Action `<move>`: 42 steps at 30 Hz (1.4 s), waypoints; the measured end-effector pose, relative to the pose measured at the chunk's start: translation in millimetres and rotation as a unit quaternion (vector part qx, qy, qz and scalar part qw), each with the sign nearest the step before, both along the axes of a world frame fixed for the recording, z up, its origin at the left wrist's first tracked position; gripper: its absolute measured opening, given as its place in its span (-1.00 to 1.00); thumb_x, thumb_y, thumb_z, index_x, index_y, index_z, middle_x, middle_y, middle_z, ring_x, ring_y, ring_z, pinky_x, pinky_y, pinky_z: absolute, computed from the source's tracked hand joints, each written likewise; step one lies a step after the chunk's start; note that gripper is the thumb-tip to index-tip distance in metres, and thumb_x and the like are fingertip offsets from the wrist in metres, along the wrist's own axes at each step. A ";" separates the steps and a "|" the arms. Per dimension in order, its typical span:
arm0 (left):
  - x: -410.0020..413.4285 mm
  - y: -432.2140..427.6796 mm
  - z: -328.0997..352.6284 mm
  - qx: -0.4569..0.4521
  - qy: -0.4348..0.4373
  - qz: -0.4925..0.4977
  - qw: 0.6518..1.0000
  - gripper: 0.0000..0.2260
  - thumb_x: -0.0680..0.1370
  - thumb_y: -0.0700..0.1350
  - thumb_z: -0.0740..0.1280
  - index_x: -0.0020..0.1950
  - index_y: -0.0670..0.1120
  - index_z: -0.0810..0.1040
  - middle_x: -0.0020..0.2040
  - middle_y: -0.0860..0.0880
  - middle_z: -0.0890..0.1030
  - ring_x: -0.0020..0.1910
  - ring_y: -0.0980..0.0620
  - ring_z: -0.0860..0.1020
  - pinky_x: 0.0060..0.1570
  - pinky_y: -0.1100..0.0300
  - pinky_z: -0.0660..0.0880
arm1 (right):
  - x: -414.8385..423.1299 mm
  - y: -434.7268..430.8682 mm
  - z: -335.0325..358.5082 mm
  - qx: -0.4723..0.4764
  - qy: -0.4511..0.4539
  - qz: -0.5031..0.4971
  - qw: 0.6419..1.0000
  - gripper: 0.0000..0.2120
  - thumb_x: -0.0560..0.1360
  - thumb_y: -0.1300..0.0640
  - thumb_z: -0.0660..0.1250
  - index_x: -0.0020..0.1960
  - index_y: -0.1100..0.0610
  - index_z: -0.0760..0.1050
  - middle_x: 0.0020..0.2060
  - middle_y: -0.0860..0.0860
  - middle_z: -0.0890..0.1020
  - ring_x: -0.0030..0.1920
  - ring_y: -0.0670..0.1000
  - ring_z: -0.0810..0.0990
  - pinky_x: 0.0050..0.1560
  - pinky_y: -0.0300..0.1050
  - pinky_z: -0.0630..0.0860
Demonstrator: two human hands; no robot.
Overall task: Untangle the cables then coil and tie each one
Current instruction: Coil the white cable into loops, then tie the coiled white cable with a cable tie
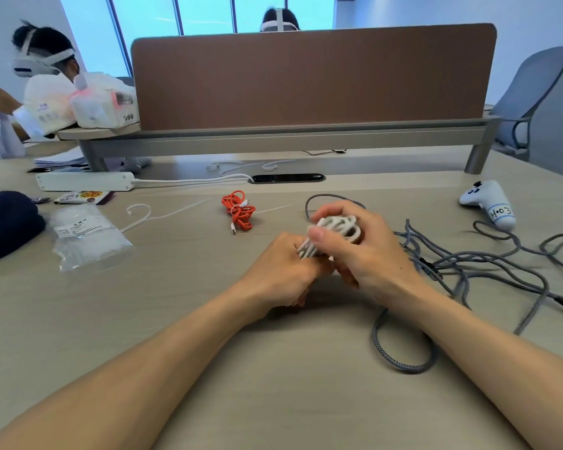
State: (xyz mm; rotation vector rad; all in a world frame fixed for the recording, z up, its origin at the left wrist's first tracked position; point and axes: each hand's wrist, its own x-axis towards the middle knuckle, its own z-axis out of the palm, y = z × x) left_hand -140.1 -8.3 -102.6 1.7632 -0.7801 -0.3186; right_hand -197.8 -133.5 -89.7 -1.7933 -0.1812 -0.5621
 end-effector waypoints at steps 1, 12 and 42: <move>1.2 0.8 -0.1 -0.017 0.028 0.013 0.999 -0.69 0.49 -0.28 0.31 -0.45 -0.08 0.45 -0.64 -0.03 0.33 -0.69 0.03 0.26 -0.57 0.20 0.28 | 0.0 -2.2 -0.7 0.028 0.011 0.016 0.999 -0.73 0.44 0.03 0.43 0.05 0.13 0.51 -0.34 0.05 0.57 -0.53 -0.05 0.41 -0.60 -0.22 0.33; 71.4 81.2 8.7 -0.147 0.079 0.174 0.970 -0.72 0.54 -0.22 0.32 -0.37 -0.15 0.41 -0.60 -0.05 0.38 -0.67 0.04 0.30 -0.56 0.23 0.37 | 20.6 9.9 -0.9 -0.114 0.133 -0.004 0.985 -0.92 0.54 0.03 0.31 -0.06 0.02 0.56 -0.33 -0.03 0.58 -0.52 -0.04 0.42 -0.54 -0.18 0.36; 150.9 180.0 -9.4 -0.317 0.188 0.334 0.868 -0.83 0.50 -0.22 0.36 -0.23 -0.11 0.40 -0.57 -0.02 0.32 -0.64 0.04 0.25 -0.55 0.28 0.26 | 268.9 179.1 -28.8 -0.479 0.120 -0.063 0.867 -0.80 0.58 -0.01 0.21 0.15 0.00 0.49 0.16 0.09 0.46 0.12 0.20 0.51 -0.03 0.01 0.38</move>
